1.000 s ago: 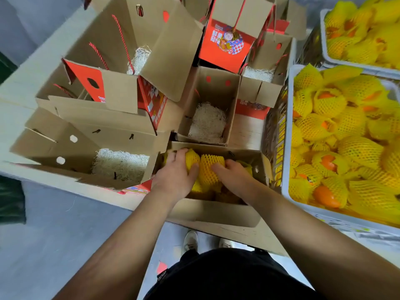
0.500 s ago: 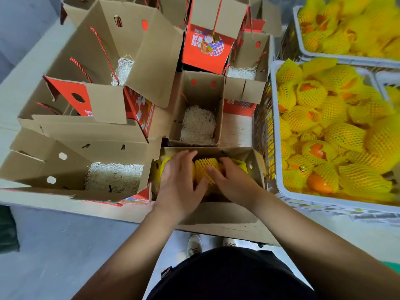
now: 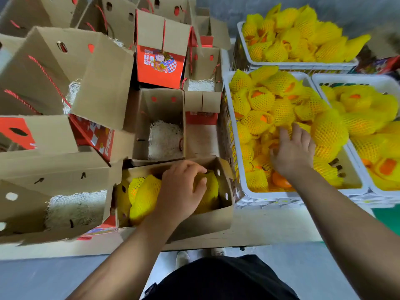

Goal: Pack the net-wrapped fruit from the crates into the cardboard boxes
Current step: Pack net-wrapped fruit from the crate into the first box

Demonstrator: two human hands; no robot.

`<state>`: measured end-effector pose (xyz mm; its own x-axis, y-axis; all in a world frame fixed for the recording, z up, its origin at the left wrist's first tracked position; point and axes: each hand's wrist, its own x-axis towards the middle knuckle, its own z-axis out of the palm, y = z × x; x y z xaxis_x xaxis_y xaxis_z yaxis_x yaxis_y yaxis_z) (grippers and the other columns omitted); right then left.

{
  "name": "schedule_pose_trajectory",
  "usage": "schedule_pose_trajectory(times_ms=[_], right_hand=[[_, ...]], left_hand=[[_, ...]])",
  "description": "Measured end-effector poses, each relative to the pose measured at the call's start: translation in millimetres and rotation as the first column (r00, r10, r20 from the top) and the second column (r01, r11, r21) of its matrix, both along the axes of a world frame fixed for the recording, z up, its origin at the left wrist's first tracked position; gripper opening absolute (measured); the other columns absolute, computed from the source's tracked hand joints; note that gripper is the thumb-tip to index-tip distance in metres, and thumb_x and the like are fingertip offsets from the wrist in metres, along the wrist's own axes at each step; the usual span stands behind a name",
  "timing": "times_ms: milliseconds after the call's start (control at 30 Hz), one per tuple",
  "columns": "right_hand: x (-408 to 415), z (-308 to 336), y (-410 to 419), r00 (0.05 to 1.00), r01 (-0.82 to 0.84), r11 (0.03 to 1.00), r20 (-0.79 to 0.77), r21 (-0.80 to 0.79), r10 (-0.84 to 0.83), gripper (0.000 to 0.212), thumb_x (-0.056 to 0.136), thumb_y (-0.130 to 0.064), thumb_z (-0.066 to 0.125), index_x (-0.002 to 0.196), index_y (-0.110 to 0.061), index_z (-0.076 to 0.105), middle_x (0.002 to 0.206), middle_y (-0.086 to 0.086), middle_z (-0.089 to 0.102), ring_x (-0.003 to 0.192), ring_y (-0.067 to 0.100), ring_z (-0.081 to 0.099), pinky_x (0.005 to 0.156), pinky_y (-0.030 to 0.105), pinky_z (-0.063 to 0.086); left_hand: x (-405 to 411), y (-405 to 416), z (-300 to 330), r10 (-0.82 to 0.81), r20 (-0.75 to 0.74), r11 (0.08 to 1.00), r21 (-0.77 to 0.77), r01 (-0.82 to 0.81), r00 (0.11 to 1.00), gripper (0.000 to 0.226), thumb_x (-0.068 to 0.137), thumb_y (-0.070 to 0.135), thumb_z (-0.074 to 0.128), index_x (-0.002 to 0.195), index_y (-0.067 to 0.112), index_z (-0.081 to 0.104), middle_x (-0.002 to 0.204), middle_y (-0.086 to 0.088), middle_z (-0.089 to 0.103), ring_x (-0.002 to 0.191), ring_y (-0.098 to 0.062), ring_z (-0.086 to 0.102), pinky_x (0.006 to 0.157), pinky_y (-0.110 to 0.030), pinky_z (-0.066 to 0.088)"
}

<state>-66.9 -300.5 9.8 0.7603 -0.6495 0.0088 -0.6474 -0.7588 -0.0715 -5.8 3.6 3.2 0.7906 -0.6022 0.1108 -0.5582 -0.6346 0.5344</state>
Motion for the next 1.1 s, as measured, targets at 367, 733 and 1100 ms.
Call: schedule_pose_trajectory(times_ms=[367,733,1100], right_hand=[[5.2,-4.9,-53.5,0.977,-0.06,0.982,-0.21,-0.181,0.021,0.039,0.101,-0.02,0.036,0.139,-0.014,0.033,0.156,0.018,0.027,0.143,0.038,0.025,0.113,0.048,0.026],[-3.4,-10.3,-67.2,0.978,-0.166,0.957,-0.166,-0.237,0.129,0.036,0.097,-0.016,0.052,0.13,-0.007,0.04,0.134,0.023,0.046,0.121,0.042,0.042,0.1,0.053,0.035],[-9.6,0.2,-25.7,0.941,-0.254,0.953,0.186,-0.168,0.283,0.076,0.071,-0.021,0.087,0.13,-0.002,0.043,0.117,0.03,0.042,0.098,0.054,0.05,0.08,0.061,0.046]], left_hand=[[-2.4,-31.4,-2.9,-0.031,-0.099,0.998,-0.063,0.025,0.995,0.02,0.098,0.025,0.063,0.117,0.025,0.07,0.117,0.008,0.062,0.111,-0.01,0.057,0.097,-0.041,0.049],[14.3,40.0,2.0,0.279,-0.344,0.891,-0.254,-0.375,0.896,0.023,0.101,0.022,0.059,0.113,0.041,0.063,0.118,0.018,0.063,0.111,0.006,0.056,0.09,-0.012,0.042],[3.6,83.5,-12.4,0.289,-0.376,0.936,-0.082,-0.342,0.88,0.022,0.097,0.038,0.049,0.116,0.041,0.06,0.129,0.008,0.052,0.124,-0.018,0.049,0.11,-0.042,0.043]])
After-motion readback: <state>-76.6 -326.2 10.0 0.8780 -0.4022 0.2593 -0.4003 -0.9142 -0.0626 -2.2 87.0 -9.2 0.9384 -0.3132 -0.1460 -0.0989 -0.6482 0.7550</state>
